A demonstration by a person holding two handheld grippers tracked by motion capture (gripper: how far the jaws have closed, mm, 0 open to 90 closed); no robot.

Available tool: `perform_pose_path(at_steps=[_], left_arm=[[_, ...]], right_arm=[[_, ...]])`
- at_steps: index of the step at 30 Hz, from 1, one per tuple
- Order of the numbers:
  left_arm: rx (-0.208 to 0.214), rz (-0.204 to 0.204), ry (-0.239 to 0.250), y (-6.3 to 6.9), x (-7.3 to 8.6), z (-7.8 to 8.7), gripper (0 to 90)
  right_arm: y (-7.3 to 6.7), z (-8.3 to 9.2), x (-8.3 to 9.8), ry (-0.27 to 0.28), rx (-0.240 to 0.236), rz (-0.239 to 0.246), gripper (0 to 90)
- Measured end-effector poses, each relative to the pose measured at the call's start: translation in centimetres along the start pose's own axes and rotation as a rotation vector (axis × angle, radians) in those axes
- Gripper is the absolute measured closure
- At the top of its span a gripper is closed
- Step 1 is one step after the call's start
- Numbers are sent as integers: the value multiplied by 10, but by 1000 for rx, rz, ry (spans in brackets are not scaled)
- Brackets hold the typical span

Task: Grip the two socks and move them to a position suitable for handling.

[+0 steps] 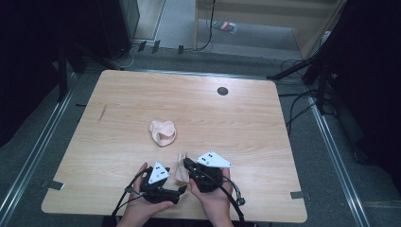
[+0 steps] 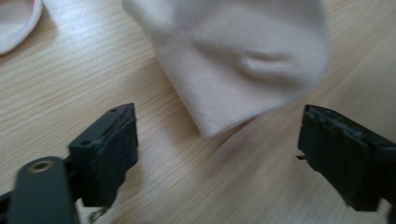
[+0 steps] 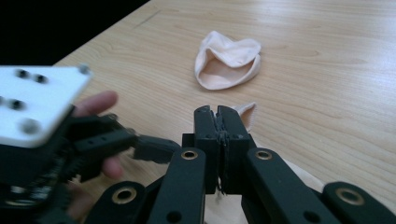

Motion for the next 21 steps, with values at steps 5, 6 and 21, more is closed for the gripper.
perform_pose_path(at_steps=[5,6,21], left_arm=[[0,33,46,-6,-9,-2,475],[2,18,59,-8,-11,-1,608],[-269,-293,173,-1,-29,48,861]], right_arm=[[-5,4,-6,14,-17,-3,892],[-5,4,-6,17,-21,2,892],[-3,3,-5,51,-98,-17,892]])
Point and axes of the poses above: each handheld gripper's, and its own axes: z roughly backward along the jaws, x roughly out of its underside, y roughly to its right, the point moved 4 cm from there along -z, roughly forward along the jaws, and after that the axes turned 8 degrees about y, right-handed, at the moved point
